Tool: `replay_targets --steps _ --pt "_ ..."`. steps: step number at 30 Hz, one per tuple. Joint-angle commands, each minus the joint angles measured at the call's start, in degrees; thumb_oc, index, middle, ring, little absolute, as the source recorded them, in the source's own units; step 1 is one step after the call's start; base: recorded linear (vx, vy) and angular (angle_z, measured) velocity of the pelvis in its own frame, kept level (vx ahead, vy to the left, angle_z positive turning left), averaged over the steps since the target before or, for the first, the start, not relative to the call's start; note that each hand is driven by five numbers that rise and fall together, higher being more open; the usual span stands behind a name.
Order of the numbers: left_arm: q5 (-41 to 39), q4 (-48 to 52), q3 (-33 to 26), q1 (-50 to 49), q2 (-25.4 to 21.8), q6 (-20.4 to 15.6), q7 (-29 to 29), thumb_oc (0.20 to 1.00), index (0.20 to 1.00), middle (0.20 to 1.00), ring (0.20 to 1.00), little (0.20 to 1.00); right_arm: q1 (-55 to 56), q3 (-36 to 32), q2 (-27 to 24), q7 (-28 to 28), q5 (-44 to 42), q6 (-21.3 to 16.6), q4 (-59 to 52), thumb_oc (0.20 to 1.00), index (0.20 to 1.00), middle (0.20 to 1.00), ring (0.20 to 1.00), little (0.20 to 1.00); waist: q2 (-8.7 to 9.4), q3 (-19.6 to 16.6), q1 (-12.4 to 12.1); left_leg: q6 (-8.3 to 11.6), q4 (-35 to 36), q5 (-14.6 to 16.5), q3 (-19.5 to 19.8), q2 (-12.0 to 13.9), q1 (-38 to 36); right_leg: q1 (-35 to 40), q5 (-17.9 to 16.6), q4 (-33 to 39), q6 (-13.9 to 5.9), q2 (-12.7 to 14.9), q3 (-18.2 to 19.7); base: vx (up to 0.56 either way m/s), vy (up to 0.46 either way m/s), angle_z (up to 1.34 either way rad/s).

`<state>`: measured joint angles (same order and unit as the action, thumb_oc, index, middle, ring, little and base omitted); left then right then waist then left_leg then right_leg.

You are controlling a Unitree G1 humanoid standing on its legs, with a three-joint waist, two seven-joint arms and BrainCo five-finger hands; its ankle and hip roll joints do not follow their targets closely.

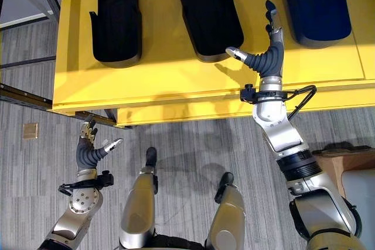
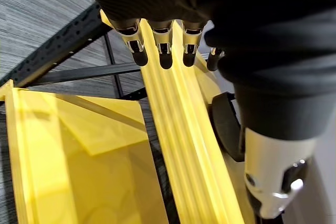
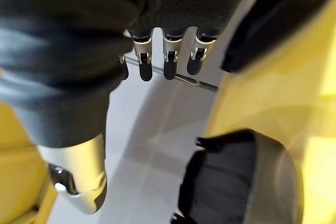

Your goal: Move parts from the plastic box to the shelf.

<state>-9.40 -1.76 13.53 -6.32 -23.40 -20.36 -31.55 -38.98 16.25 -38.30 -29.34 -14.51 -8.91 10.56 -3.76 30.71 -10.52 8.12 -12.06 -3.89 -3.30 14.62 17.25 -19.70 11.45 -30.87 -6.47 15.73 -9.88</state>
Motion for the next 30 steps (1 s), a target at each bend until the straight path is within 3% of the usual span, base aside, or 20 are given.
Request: replay_targets --steps 1,13,30 --pt "0.7 6.2 0.1 -1.3 -3.3 -1.4 0.3 1.000 1.000 1.000 1.000 1.000 -6.5 -2.0 0.4 0.8 -4.1 -0.8 2.1 1.000 1.000 1.000 1.000 1.000 0.98 -0.9 -0.9 -3.05 -5.1 2.6 0.6 -2.1 2.5 2.2 0.1 -0.9 4.68 -1.5 -7.6 0.00 0.000 0.00" --pt "0.3 5.8 0.6 -0.5 -3.4 -0.9 0.5 1.000 1.000 1.000 1.000 1.000 -9.9 -1.3 1.4 6.0 -12.6 1.7 8.9 1.000 1.000 1.000 1.000 1.000 0.15 -0.9 -1.5 -3.20 -5.6 2.6 0.4 -2.5 3.7 0.7 0.8 -2.7 5.09 -1.0 -7.7 0.00 0.000 0.00" --pt "-0.4 4.8 1.5 0.4 -3.5 -0.3 1.0 1.000 1.000 1.000 1.000 1.000 -11.5 2.0 3.1 13.0 -15.5 4.1 10.8 1.000 1.000 1.000 1.000 1.000 -0.29 -0.9 -1.7 -3.34 -6.3 2.6 0.2 -2.8 4.0 -0.1 1.6 -4.8 5.31 -0.5 -7.5 0.00 0.000 0.00"
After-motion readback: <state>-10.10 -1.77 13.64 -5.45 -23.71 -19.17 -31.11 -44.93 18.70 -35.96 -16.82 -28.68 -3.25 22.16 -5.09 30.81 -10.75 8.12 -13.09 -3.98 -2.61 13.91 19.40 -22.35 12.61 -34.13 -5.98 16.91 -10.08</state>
